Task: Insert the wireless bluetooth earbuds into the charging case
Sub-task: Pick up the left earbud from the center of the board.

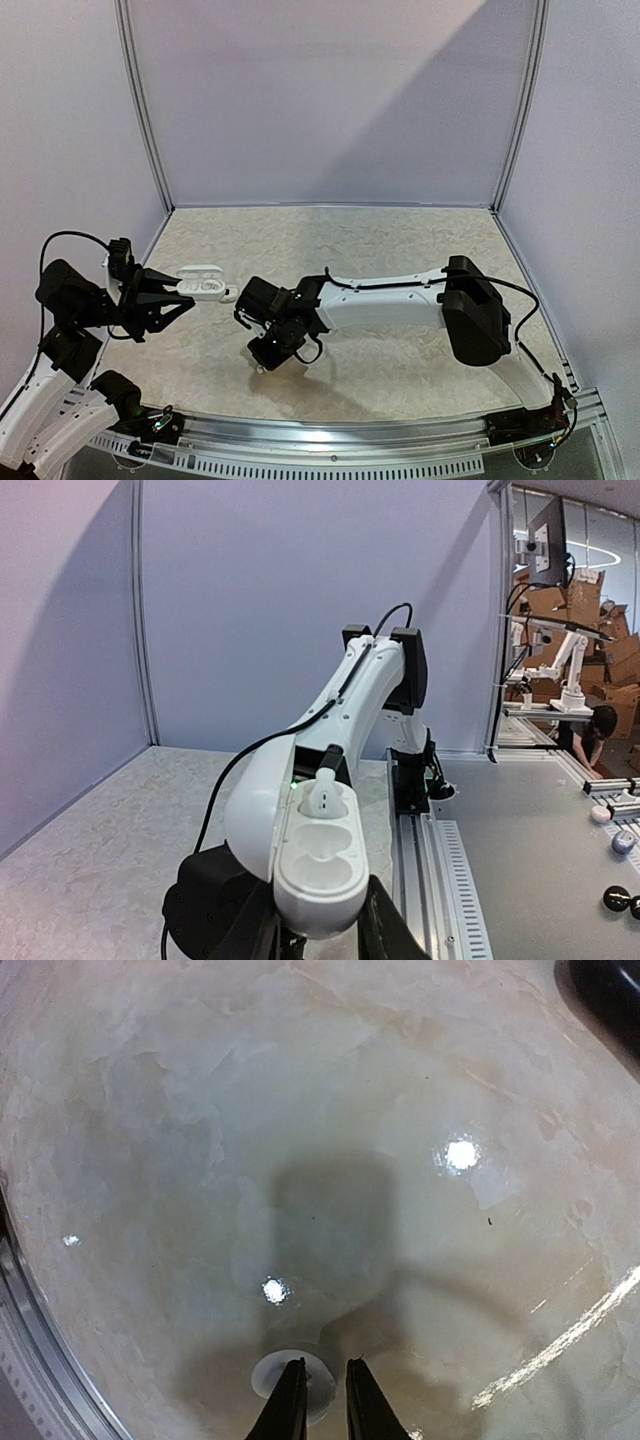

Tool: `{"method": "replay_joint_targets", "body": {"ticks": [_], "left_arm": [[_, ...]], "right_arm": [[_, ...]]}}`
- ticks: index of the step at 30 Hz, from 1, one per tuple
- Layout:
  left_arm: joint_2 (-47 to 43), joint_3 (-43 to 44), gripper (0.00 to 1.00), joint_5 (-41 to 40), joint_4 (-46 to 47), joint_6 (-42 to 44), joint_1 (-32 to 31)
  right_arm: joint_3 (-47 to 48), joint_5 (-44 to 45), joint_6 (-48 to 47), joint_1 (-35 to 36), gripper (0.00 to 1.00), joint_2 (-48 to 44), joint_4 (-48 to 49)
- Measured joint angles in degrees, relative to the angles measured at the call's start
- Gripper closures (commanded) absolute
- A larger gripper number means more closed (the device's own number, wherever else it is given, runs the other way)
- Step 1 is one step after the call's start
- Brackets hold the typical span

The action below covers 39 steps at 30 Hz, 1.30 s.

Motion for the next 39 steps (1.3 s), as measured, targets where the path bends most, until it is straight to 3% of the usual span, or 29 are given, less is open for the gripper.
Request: {"method": "replay_joint_targets", "body": {"ticks": [12, 20, 33, 39], "left_arm": [[0.2, 0.0, 1.00, -0.3, -0.4, 0.8, 0.0], [0.2, 0.0, 1.00, -0.3, -0.4, 1.2, 0.0], [0.3, 0.0, 1.00, -0.3, -1.6, 2.0, 0.0], [0.3, 0.0, 1.00, -0.3, -1.6, 2.1, 0.0]], "right_arm": [[-2.8, -2.4, -1.2, 0.5, 0.85, -1.1, 2.1], [-4.6, -2.6, -1.2, 0.7, 0.97, -2.4, 3.2], [-7.1, -3.9, -1.0, 0.7, 0.92, -3.9, 4.2], [-7.3, -4.3, -0.7, 0.8, 1.00, -3.9, 4.7]]}}
